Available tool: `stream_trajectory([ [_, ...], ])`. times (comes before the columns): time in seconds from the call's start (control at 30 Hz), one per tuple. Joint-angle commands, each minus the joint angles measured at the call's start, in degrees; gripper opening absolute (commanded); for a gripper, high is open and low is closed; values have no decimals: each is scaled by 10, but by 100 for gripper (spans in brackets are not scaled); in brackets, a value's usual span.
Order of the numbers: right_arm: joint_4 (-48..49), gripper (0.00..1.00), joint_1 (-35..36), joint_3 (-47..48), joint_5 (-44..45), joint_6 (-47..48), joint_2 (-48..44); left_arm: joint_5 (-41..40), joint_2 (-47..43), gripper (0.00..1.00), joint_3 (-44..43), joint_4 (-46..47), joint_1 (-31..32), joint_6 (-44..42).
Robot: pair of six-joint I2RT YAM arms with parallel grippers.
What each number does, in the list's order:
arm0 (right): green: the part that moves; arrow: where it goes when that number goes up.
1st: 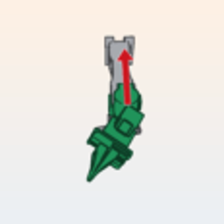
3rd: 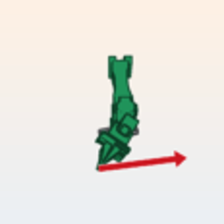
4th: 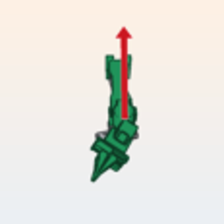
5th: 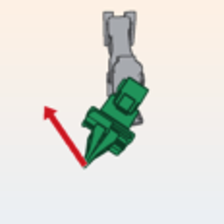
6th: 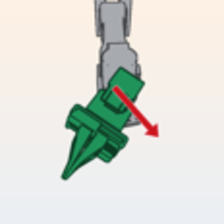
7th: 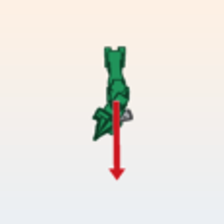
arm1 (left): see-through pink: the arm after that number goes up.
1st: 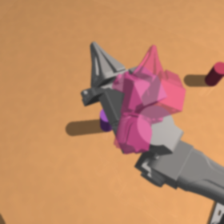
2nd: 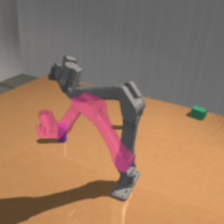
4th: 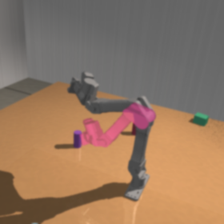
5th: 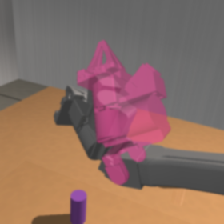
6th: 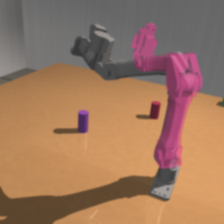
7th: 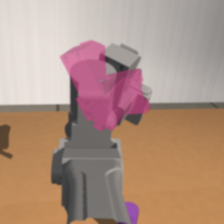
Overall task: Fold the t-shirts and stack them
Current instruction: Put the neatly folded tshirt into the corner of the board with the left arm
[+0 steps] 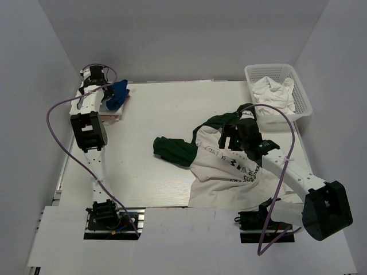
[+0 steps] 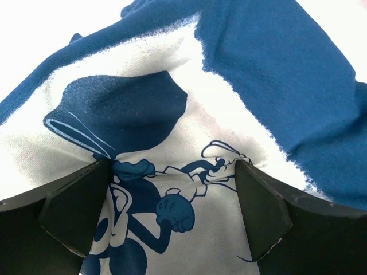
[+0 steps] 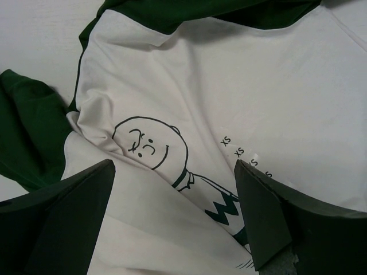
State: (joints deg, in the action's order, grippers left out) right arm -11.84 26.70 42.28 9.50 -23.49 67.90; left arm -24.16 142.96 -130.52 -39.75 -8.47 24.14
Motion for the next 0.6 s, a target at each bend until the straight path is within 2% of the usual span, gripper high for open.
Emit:
stream_trajectory([
  [0.0, 12, 90, -1, 14, 15, 7, 7, 45, -46, 100, -4, -7, -3, -23],
  [0.1, 3, 90, -2, 25, 11, 4, 8, 89, -122, 100, 22, 8, -3, -23],
  [0.2, -10, 90, -2, 18, 10, -14, 0, 189, -194, 100, 90, 33, 10, -42],
  [0.23, -20, 90, -3, 9, 12, -20, -4, 235, -248, 100, 149, 43, 10, -42],
  [0.3, -37, 90, -4, 1, 22, -47, -7, 292, -299, 100, 227, 90, 24, -40],
  [0.33, -62, 90, -8, -7, 39, -55, -1, 330, -324, 100, 319, 114, 32, -26],
  [0.4, -78, 90, -11, -12, 63, -81, 4, 394, -384, 100, 408, 162, 51, -9],
  [0.43, -86, 90, -18, -12, 66, -81, 9, 437, -398, 100, 479, 193, 61, -2],
  [0.5, -83, 90, -24, -12, 67, -78, 15, 463, -433, 100, 560, 215, 104, -2],
  [0.57, -88, 90, -32, -7, 64, -79, 31, 442, -449, 100, 591, 216, 155, -2],
])
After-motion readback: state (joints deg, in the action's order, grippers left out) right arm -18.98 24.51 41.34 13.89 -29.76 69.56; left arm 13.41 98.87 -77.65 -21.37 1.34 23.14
